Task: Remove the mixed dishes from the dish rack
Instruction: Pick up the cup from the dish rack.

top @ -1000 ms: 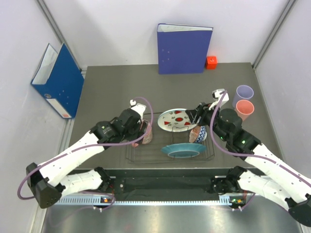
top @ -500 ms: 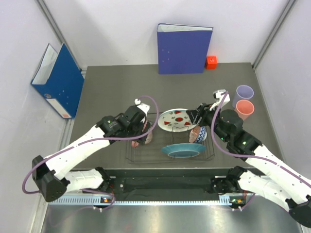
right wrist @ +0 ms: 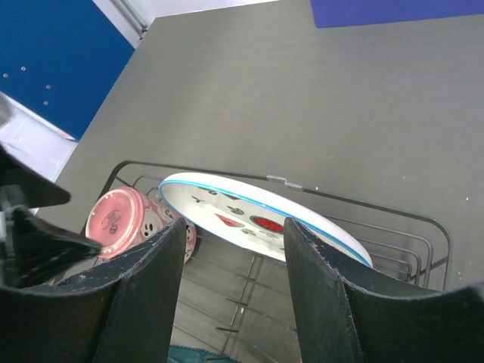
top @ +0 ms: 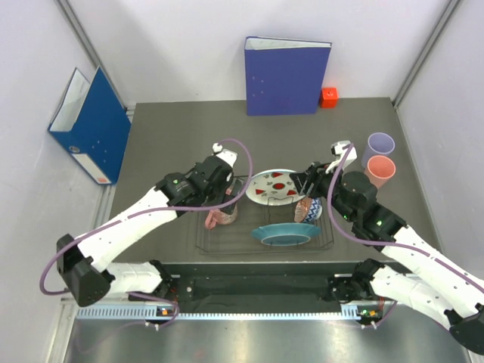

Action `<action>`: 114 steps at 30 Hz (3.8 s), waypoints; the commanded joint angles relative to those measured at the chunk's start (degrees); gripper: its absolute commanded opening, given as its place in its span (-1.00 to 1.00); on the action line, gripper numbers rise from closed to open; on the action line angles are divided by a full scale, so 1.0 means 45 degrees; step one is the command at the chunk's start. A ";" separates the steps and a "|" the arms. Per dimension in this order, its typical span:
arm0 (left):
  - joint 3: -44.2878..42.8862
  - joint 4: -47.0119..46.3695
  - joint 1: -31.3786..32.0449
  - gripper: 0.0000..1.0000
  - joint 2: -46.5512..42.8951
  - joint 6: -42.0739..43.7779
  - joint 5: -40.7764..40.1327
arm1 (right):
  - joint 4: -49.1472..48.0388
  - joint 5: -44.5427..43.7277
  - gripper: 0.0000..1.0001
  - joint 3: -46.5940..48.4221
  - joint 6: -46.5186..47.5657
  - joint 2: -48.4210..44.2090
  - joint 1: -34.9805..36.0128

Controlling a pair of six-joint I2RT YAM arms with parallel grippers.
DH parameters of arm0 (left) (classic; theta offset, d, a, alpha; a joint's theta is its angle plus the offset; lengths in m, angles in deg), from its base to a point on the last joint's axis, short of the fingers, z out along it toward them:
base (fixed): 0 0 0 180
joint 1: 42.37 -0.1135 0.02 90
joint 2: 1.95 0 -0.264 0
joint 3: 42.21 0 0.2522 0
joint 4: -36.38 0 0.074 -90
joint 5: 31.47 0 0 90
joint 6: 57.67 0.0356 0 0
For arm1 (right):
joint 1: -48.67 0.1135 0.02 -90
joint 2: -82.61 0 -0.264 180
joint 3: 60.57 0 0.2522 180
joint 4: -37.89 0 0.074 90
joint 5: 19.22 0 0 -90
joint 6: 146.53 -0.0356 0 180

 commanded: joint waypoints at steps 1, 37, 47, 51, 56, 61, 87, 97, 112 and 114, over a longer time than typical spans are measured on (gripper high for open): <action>-0.0182 -0.1066 0.0057 0.98 0.0609 -0.0042 -0.0296 | -0.0279 -0.0168 0.09 0.0177 -0.0013 -0.0247 0.0222; 0.1009 -0.1887 -0.0236 0.92 0.3072 -0.0725 0.0738 | -0.0201 -0.0461 0.11 0.0236 0.0163 0.0299 0.0222; 0.0093 -0.0913 -0.0216 -0.15 0.2917 -0.0570 0.0447 | -0.0123 -0.0598 0.11 0.0704 0.0338 0.0299 0.0222; -0.1155 -0.0306 -0.0216 -0.85 0.2624 -0.0180 0.0095 | -0.0045 -0.0656 0.12 0.1211 0.0533 0.0494 0.0222; -0.2095 0.0066 -0.0235 -1.00 0.2254 0.0172 -0.0296 | -0.0006 -0.0753 0.12 0.1525 0.0690 0.0592 0.0222; -0.2662 0.0047 -0.0235 -1.00 0.1979 0.0348 -0.0452 | 0.0014 -0.0754 0.12 0.1662 0.0690 0.0612 0.0222; -0.6237 -0.1708 -0.0255 -1.00 -0.0247 -0.0335 -0.1003 | -0.0942 -0.1340 0.23 0.1779 0.0437 -0.0736 0.0203; -0.4405 -0.7155 -0.2285 -1.00 -0.1028 -0.2715 0.5325 | -0.2153 0.1235 0.22 0.2033 -0.0579 -0.0638 -0.0890; -0.3172 -1.1007 -0.3302 -1.00 -0.0677 -0.5079 0.7965 | -0.4588 0.4900 0.35 0.0825 -0.2470 -0.1497 -0.2721; -0.3132 -1.1008 -0.3360 -1.00 -0.0639 -0.5179 0.8082 | -0.5567 0.5979 0.38 0.0356 -0.3875 -0.1459 -0.3329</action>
